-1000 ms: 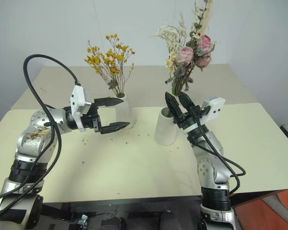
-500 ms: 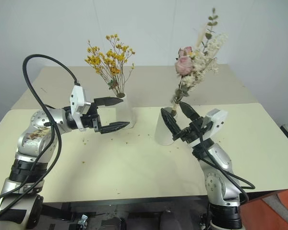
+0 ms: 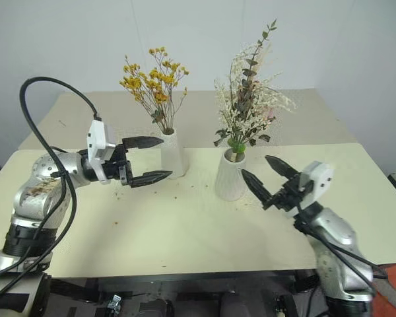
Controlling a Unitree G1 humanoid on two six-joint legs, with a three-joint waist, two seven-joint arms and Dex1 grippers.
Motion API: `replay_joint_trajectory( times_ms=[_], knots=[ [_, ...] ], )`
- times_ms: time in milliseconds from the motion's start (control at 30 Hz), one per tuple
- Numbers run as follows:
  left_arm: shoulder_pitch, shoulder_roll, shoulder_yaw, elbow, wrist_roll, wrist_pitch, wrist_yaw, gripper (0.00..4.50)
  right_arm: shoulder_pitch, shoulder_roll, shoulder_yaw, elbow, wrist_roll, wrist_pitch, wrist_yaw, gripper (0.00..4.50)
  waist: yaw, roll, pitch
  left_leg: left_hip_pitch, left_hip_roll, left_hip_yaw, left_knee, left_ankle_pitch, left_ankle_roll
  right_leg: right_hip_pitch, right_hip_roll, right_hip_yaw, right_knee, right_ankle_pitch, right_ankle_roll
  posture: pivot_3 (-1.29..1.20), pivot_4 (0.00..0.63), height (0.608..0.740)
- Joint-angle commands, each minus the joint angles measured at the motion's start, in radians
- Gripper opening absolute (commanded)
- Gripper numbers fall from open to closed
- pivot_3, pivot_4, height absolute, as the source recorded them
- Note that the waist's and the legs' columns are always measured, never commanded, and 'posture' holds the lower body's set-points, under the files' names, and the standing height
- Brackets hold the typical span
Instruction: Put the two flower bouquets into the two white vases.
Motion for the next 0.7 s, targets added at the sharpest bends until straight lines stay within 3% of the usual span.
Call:
replay_joint_trajectory(
  times_ms=[33, 200, 367, 700],
  knots=[
    [0.018, 0.040, 0.063, -0.047, -0.033, 0.005, -0.006, 4.50, 0.029, -0.094, -0.123, -0.065, 0.105, 0.051, 0.063, 4.49, 0.002, 0.000, 0.000, 0.000, 0.000, 0.000, 0.000, 0.000, 0.000, 0.000, 0.000, 0.000, 0.000, 0.000, 0.000, 0.00, 0.150, 0.740],
    [0.069, 0.106, 0.131, -0.078, -0.077, 0.022, -0.034, 4.50, 0.104, -0.264, -0.282, -0.062, 0.208, 0.144, 0.175, 4.49, 0.005, 0.000, 0.000, 0.000, 0.000, 0.000, 0.000, 0.000, 0.000, 0.001, 0.000, 0.000, -0.001, -0.001, 0.000, 0.00, 0.150, 0.740],
    [0.149, 0.180, 0.207, -0.099, -0.117, 0.017, -0.089, 4.50, 0.172, -0.392, -0.409, -0.012, 0.193, 0.165, 0.304, 4.49, 0.004, 0.000, 0.000, 0.001, 0.000, 0.001, 0.000, 0.000, 0.000, 0.001, 0.000, 0.000, -0.001, -0.001, 0.001, 0.00, 0.150, 0.740],
    [0.250, 0.244, 0.312, -0.159, -0.139, 0.021, -0.083, 4.50, 0.168, -0.473, -0.443, 0.085, 0.105, 0.141, 0.435, 4.49, 0.006, -0.001, 0.000, 0.001, 0.001, 0.002, 0.000, 0.000, 0.000, 0.002, 0.000, 0.000, -0.002, -0.002, 0.001, 0.00, 0.150, 0.740]
  ],
)
